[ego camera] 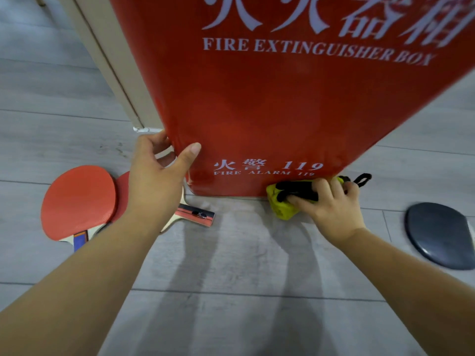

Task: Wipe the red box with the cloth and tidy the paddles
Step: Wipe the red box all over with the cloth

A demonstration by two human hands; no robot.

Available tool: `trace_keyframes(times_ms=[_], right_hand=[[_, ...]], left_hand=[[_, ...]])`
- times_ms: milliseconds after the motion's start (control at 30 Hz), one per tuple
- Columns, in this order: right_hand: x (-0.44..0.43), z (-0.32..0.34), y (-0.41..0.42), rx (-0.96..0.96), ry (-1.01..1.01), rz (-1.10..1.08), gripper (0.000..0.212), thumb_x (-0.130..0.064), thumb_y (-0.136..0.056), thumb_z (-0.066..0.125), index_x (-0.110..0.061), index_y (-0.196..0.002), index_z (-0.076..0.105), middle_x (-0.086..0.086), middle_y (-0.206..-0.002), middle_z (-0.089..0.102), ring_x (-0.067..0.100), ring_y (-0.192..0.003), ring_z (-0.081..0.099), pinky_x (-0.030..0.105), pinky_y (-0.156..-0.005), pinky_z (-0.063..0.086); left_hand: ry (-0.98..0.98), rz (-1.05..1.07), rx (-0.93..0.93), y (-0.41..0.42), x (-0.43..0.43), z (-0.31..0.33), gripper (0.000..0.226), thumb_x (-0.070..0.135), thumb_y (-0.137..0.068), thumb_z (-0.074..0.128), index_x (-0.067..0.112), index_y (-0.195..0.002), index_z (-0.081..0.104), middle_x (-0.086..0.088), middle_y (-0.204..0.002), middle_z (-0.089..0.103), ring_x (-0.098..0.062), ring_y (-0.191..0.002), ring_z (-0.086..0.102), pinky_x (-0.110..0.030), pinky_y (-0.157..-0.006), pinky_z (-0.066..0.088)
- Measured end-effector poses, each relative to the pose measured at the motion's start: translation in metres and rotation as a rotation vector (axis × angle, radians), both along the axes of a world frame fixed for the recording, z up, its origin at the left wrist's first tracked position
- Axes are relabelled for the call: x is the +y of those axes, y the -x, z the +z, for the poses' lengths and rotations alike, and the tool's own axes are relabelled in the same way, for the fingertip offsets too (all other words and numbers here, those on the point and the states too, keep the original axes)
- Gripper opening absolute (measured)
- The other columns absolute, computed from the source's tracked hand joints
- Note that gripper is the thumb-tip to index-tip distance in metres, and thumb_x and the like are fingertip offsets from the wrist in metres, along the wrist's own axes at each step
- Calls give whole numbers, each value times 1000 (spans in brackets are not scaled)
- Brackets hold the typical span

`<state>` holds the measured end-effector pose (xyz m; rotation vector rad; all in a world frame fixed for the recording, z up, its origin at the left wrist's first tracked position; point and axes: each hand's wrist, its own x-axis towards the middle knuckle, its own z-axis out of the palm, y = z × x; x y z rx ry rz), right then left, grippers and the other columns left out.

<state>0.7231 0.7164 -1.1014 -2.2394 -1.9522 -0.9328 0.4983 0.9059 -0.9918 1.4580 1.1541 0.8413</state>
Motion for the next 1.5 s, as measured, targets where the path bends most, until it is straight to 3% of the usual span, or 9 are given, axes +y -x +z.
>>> trace_keyframes(times_ms=[133, 300, 533, 667, 867, 1067, 1267, 1433, 1500], right_hand=[[-11, 11, -10, -12, -73, -59, 43, -7, -88, 40, -39, -108, 62, 16, -101, 55, 35, -82, 54, 45, -69, 42], [-7, 17, 1, 199, 31, -125, 47, 0, -70, 54, -26, -109, 49, 21, -87, 55, 35, -65, 53, 41, -51, 47], [4, 51, 32, 440, 90, -270, 77, 12, -46, 76, -21, -109, 46, 20, -83, 50, 36, -60, 52, 37, -44, 41], [11, 90, 53, 473, 21, -236, 71, 10, -50, 76, -23, -107, 47, 17, -85, 50, 33, -60, 50, 28, -46, 28], [2, 164, 83, 489, -98, -127, 70, 4, -50, 80, -25, -106, 48, 7, -91, 36, 30, -60, 49, 25, -48, 23], [0, 256, 100, 424, -192, -71, 51, -10, -64, 69, -29, -108, 51, 6, -92, 45, 28, -66, 49, 27, -52, 22], [7, 356, 92, 404, -398, 46, 51, -3, -70, 63, -28, -112, 52, 4, -95, 39, 25, -69, 41, 31, -49, 37], [26, 434, 68, 465, -494, 45, 24, -22, -82, 58, -32, -104, 59, 2, -93, 53, 21, -74, 46, 35, -55, 44], [40, 454, 56, 256, -473, 28, 30, -16, -77, 62, -28, -104, 66, 7, -94, 54, 25, -76, 45, 30, -57, 35]], left_hand=[[43, 5, 0, -1, -4, 3, 38, 29, -85, 67, 26, -115, 44, 20, -102, 54, 13, -75, 60, -18, -76, 55], [72, -16, 56, 2, -8, 3, 59, 36, -83, 67, 26, -133, 40, 7, -126, 50, -7, -99, 61, -36, -90, 52], [21, -151, 240, 7, -22, 18, 70, 38, -84, 66, 27, -142, 29, 10, -113, 49, -3, -98, 49, -19, -78, 36], [-30, -185, 342, 15, -24, 29, 56, 37, -83, 67, 19, -131, 44, 6, -110, 51, 6, -76, 49, -12, -62, 34], [-142, -435, 409, 32, -31, 77, 23, 28, -80, 72, 35, -94, 55, 9, -94, 64, -7, -78, 64, -16, -59, 46], [-383, -560, 364, 46, -23, 170, 14, 19, -76, 75, 28, -79, 65, 22, -83, 65, -2, -77, 62, -7, -61, 44], [-717, -534, 195, 45, -13, 254, 22, 52, -71, 63, 39, -89, 61, 25, -87, 65, 7, -73, 63, -1, -61, 43], [-1127, -421, 226, 32, 3, 300, 24, 46, -82, 51, 27, -85, 64, 16, -77, 62, 2, -72, 57, -19, -64, 46], [-1258, -385, 323, 24, 9, 312, 27, 44, -85, 47, 23, -86, 64, 13, -77, 62, -4, -73, 53, -24, -63, 43]])
